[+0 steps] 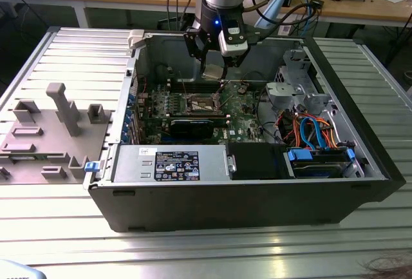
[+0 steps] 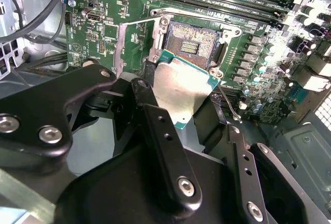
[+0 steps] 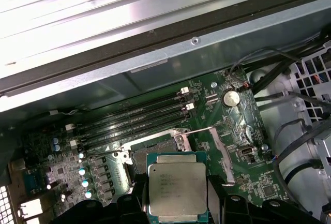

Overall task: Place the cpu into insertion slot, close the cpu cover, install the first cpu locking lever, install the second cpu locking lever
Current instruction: 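Place the cpu into insertion slot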

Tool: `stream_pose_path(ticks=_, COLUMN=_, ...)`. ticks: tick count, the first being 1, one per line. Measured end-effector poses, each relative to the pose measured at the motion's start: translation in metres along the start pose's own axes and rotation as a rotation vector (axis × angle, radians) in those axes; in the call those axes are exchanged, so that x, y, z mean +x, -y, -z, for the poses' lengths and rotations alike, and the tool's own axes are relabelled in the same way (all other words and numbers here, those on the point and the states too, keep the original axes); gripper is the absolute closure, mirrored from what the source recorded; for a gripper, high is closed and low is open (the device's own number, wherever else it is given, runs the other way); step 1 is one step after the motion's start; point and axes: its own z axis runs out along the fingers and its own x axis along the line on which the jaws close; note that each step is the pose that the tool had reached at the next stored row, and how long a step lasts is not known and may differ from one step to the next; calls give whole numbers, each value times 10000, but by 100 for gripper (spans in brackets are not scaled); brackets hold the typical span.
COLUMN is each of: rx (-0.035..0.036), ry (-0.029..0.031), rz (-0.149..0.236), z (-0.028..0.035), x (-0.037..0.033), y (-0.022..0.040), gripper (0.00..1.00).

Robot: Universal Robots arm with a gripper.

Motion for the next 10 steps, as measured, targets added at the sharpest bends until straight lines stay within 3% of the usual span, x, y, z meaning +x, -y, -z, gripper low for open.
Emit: stream_pose_path(ticks=10, rx=-1, ry=5, rz=-69, z=-1, x=0, y=0, gripper=45)
